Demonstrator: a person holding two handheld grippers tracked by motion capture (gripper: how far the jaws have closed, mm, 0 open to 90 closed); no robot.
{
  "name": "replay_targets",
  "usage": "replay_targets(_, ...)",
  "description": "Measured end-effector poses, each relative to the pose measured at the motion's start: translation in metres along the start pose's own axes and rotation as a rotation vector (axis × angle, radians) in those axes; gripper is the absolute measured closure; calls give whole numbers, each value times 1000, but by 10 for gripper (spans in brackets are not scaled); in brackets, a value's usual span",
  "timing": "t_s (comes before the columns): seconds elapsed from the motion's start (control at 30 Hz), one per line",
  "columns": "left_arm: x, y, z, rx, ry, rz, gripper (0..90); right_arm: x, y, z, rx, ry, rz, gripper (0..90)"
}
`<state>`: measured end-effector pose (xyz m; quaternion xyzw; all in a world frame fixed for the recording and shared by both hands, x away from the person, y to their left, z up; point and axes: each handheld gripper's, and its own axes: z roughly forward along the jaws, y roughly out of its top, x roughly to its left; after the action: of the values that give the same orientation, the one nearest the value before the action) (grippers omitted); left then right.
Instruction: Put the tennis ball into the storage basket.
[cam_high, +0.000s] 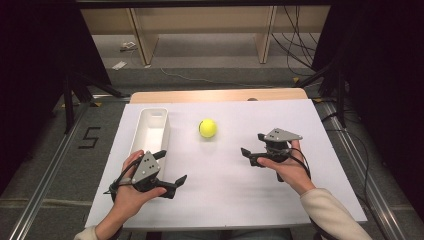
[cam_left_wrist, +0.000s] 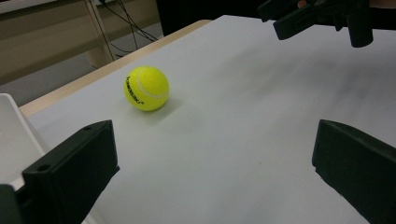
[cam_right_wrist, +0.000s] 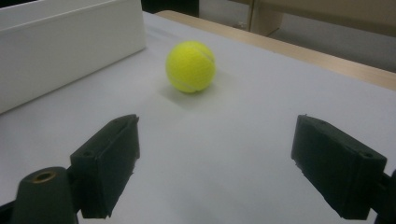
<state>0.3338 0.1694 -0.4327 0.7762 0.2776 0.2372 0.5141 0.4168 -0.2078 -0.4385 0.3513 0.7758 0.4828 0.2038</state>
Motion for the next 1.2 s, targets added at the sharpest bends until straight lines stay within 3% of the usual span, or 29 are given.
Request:
replay_targets(1.0,2,-1,1,0,-2,-7,0,7,16,38,18,-6,-23,149)
replay_targets(1.2,3,-1,0,-1,2,-5,0,8,21,46,21,-7,-37,93)
